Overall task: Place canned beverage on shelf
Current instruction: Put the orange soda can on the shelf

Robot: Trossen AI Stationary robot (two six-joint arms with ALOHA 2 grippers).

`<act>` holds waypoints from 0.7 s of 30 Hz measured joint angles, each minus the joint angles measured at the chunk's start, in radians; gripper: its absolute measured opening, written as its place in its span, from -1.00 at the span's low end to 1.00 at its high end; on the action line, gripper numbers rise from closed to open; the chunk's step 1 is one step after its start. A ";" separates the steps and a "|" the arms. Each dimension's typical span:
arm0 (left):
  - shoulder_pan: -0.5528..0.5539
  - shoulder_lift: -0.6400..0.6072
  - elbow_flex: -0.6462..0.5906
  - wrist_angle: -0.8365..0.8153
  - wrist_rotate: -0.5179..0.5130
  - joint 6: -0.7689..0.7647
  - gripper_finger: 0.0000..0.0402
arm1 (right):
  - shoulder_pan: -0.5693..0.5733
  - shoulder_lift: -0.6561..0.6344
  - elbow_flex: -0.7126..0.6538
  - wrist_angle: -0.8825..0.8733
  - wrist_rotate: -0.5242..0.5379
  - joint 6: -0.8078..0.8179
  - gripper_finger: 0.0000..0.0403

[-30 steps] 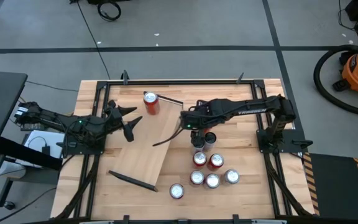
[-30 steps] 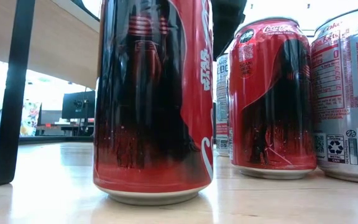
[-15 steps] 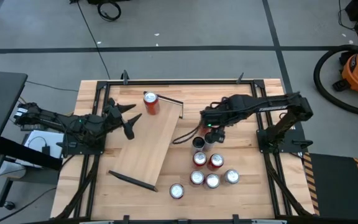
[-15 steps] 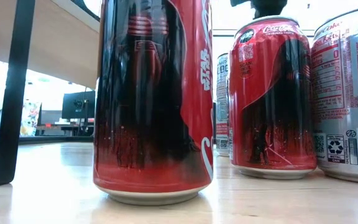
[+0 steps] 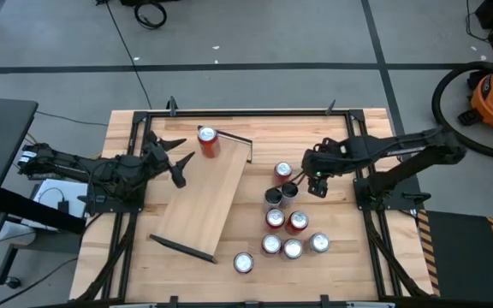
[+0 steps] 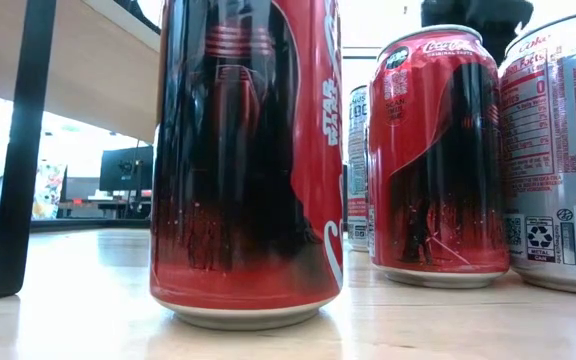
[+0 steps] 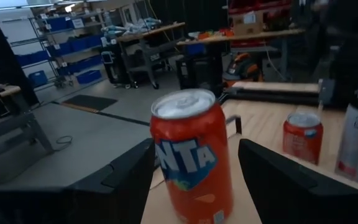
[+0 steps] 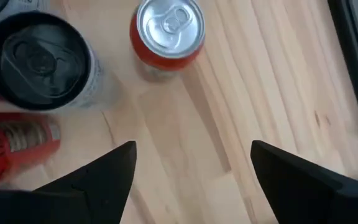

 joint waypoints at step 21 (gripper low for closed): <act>0.000 0.028 -0.002 0.134 0.001 -0.188 0.21 | -0.092 -0.331 -0.554 0.878 0.105 -0.387 0.76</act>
